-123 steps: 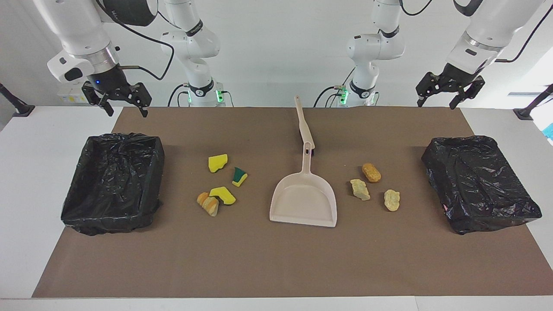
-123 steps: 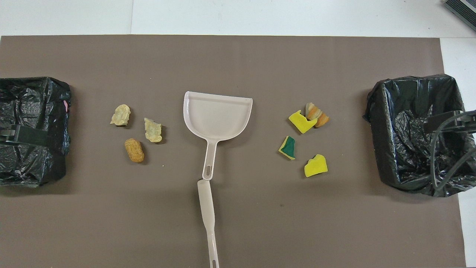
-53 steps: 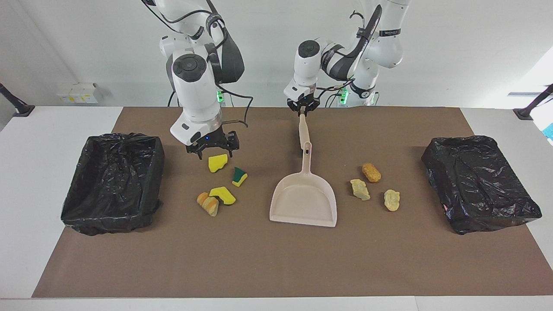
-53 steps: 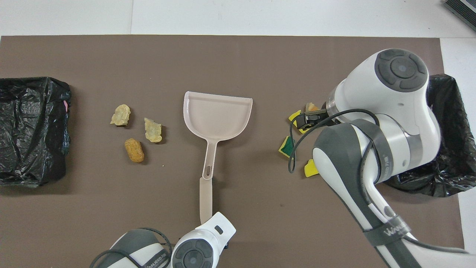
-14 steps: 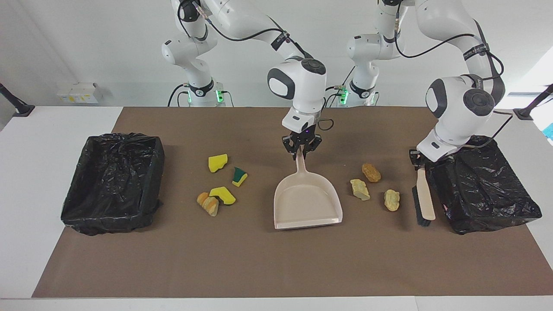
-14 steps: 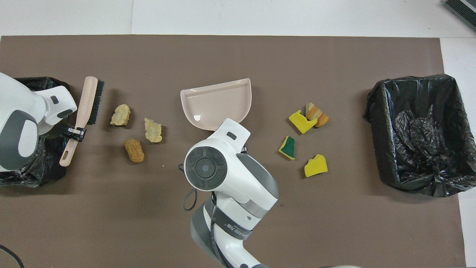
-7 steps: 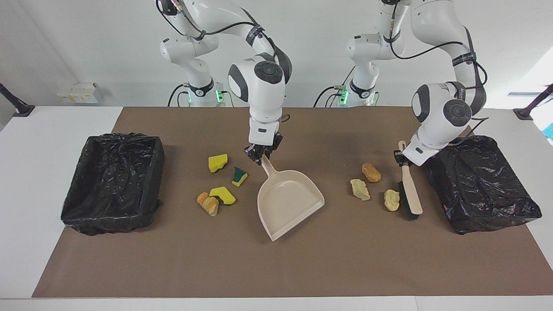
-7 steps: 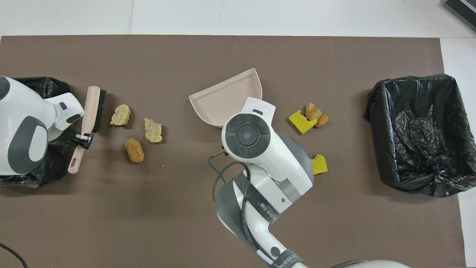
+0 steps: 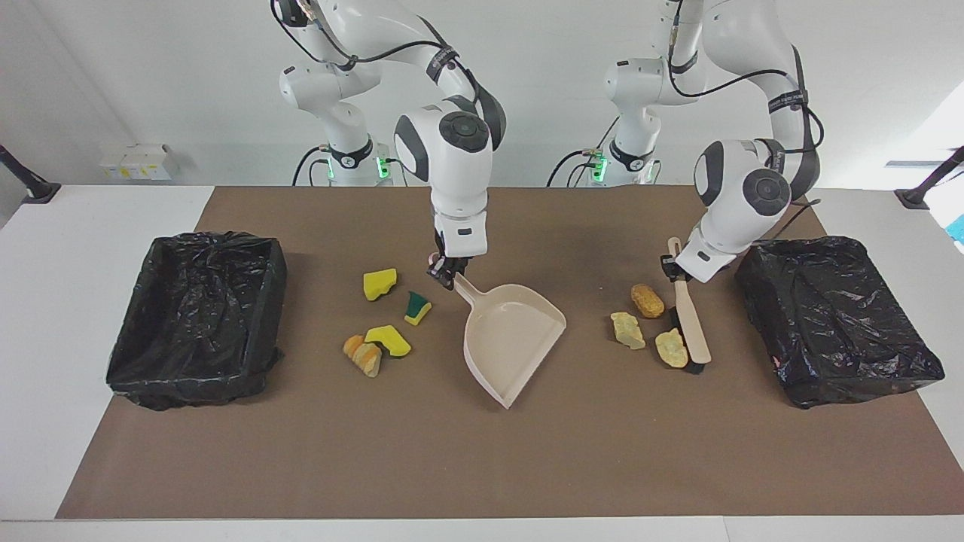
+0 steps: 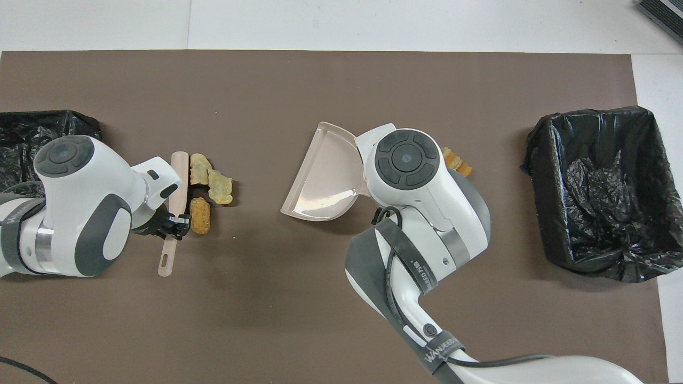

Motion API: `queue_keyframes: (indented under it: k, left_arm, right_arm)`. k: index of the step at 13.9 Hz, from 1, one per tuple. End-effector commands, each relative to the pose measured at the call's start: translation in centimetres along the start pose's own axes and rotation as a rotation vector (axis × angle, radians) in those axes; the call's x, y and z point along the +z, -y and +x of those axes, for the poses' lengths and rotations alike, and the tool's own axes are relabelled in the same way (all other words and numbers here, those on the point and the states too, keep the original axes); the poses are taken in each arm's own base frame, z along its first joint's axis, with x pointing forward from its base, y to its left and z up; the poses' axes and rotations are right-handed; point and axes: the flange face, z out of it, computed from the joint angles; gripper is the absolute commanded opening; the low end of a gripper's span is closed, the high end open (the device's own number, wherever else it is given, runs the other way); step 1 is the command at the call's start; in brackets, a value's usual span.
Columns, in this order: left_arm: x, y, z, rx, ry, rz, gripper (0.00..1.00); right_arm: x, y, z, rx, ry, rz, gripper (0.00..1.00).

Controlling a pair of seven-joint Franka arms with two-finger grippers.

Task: Sweep and dump trash in bin
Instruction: 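Bring the dustpan toward the bread crumbs with the right gripper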

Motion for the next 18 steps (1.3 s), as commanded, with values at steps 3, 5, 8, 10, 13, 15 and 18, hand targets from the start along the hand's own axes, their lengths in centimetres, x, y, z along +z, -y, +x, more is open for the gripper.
queue_keyframes:
  k: [3, 5, 8, 10, 13, 15, 18]
  left_arm:
    - [-0.4, -2.3, -1.4, 0.025, 0.009, -0.017, 0.00]
    - [-2.7, -1.0, -1.6, -0.004, -0.009, -0.038, 0.00]
    - [-3.5, 2.8, -1.2, -0.116, -0.025, -0.058, 0.00]
    - [-2.8, 5.2, -1.7, -0.149, -0.023, -0.067, 0.00]
    - [-0.8, 4.1, -2.2, -0.133, -0.044, -0.062, 0.00]
    - [0.2, 1.4, -2.0, -0.090, -0.081, -0.055, 0.00]
    - [0.2, -3.2, -2.6, -0.024, -0.090, -0.079, 0.00]
  right_arm:
    - [1.1, -0.4, -1.6, -0.189, -0.025, -0.008, 0.00]
    - [2.0, -0.2, -0.9, -0.211, -0.051, -0.033, 0.00]
    - [3.4, -0.2, -0.2, -0.296, -0.072, -0.056, 0.00]
    - [3.3, 0.6, 0.7, -0.398, -0.077, -0.067, 0.00]
    - [3.5, 0.8, 0.7, -0.496, -0.070, -0.064, 0.00]
    - [3.8, 1.1, 0.3, -0.512, -0.066, -0.039, 0.00]
    - [4.1, 1.8, 0.3, -0.534, -0.061, -0.025, 0.00]
